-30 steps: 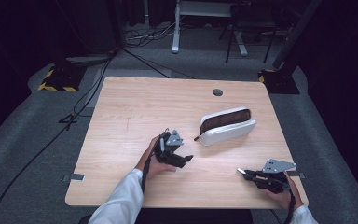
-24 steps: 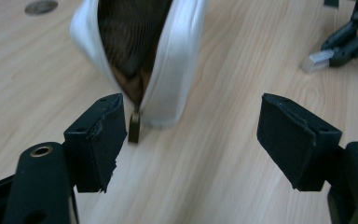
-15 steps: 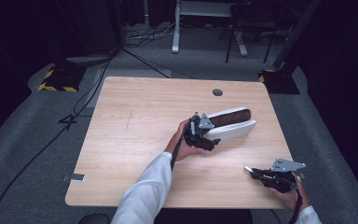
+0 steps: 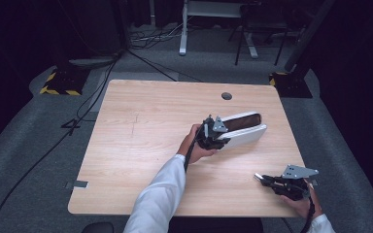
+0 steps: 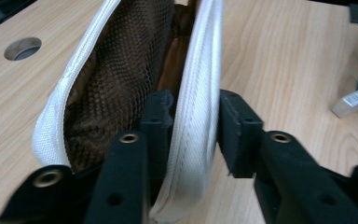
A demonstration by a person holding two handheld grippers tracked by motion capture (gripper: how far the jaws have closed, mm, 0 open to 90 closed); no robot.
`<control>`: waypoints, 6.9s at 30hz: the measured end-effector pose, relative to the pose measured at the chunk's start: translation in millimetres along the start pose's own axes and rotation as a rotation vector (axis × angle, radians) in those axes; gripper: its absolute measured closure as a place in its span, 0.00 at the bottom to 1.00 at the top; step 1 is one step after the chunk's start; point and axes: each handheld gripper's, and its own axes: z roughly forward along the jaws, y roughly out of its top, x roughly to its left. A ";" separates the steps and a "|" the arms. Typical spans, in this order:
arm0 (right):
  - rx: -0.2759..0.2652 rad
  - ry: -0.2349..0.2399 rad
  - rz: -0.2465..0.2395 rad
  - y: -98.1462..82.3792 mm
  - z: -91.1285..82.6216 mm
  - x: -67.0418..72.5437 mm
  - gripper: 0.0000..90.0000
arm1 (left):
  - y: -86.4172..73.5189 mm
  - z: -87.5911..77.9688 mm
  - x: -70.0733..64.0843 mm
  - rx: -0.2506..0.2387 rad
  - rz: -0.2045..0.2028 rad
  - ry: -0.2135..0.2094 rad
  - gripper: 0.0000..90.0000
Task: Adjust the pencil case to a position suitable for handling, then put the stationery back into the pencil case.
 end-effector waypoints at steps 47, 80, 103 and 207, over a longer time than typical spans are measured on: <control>0.000 -0.004 0.001 0.0 0.1 0.4 0.88 | -141.5 -87.7 3.7 0.080 -0.198 0.070 0.23; -0.001 0.001 0.016 0.0 -0.3 -1.4 0.89 | -184.6 -143.0 -5.9 0.167 -0.212 0.121 0.18; -0.104 -0.015 -0.007 20.7 -15.3 -7.4 0.89 | -214.2 -162.1 -18.0 0.147 -0.279 0.186 0.17; -0.101 0.101 -0.252 191.6 67.1 26.4 0.89 | -214.1 -161.3 -17.1 0.146 -0.282 0.177 0.16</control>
